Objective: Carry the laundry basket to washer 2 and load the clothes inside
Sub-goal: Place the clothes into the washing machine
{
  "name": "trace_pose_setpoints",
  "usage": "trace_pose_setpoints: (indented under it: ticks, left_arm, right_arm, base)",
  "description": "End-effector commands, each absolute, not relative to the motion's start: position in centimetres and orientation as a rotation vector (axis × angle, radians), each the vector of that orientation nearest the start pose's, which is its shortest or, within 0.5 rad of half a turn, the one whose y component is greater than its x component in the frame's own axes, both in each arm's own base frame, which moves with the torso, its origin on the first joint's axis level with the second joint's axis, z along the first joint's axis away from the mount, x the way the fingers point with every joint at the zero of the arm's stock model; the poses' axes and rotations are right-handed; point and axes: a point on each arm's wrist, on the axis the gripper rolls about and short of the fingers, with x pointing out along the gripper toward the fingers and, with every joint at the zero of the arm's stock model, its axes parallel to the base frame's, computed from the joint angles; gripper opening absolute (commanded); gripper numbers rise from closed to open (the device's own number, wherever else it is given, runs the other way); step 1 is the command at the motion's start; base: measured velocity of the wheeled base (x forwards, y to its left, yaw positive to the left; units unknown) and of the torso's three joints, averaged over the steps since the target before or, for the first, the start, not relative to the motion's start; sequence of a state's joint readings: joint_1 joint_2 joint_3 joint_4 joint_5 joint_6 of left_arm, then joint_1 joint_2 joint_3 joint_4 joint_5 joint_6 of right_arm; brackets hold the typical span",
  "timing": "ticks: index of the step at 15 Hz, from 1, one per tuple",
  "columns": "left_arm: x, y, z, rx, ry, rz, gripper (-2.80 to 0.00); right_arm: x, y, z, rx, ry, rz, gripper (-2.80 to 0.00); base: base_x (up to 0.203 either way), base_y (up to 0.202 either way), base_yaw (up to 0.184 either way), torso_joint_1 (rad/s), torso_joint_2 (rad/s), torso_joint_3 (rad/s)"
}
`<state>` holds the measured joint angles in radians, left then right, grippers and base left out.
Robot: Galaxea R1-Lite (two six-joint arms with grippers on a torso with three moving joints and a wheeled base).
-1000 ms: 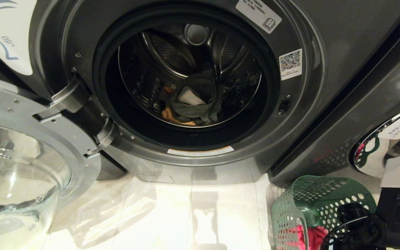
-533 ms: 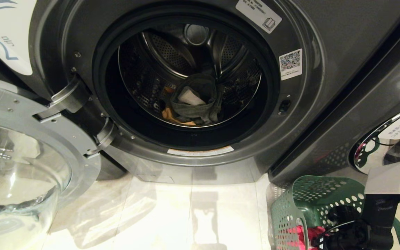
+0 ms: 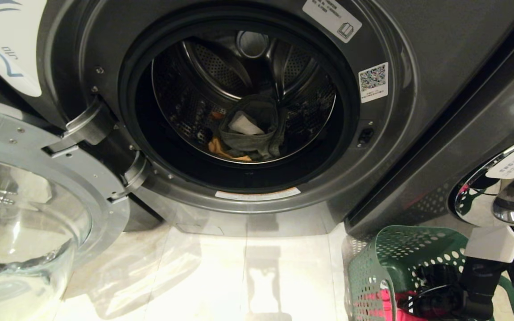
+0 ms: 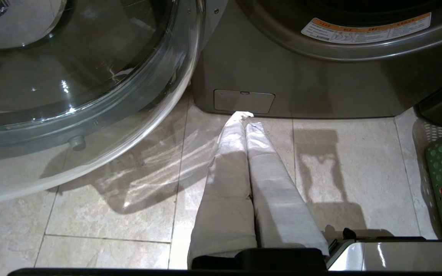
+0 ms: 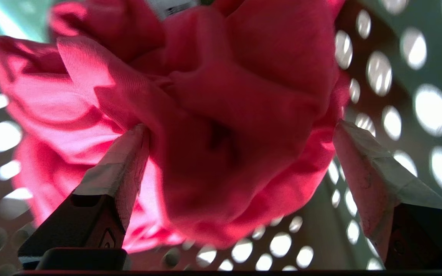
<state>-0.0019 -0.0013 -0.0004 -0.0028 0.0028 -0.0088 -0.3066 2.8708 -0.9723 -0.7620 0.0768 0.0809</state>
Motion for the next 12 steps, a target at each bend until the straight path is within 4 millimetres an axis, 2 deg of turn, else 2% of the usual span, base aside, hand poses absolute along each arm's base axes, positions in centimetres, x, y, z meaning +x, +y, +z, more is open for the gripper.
trace_pose_setpoints:
  ticks: [1, 5, 6, 9, 12]
  left_arm:
    - [-2.3, 0.0, 7.6, -0.009, -0.006, 0.002, -2.80]
    - [-2.3, 0.0, 7.6, -0.009, -0.007, 0.002, -2.80]
    - [-2.3, 0.0, 7.6, -0.009, -0.006, 0.002, -2.80]
    - [-2.3, 0.0, 7.6, -0.009, -0.006, 0.001, -2.80]
    - [-2.3, 0.0, 7.6, -0.009, -0.005, 0.002, -2.80]
  right_arm:
    - [33.2, -10.6, -21.8, 0.288, 1.126, -0.248, 0.00]
    - [33.4, -10.6, -22.9, 0.268, 1.158, -0.175, 0.00]
    - [33.3, -10.5, -23.0, 0.264, 1.165, -0.167, -2.80]
    - [33.2, -10.3, -22.5, 0.272, 1.193, -0.162, -2.80]
    - [33.2, -10.0, -20.5, 0.291, 1.228, -0.162, -2.80]
  base:
    - [0.000, 0.000, 0.000, 0.000, 0.00, 0.000]
    - [0.000, 0.000, 0.000, 0.000, 0.00, 0.000]
    - [0.000, 0.000, 0.000, 0.000, 0.00, 0.000]
    - [0.000, 0.000, 0.000, 0.000, 0.00, 0.000]
    - [0.000, 0.000, 0.000, 0.000, 0.00, 0.000]
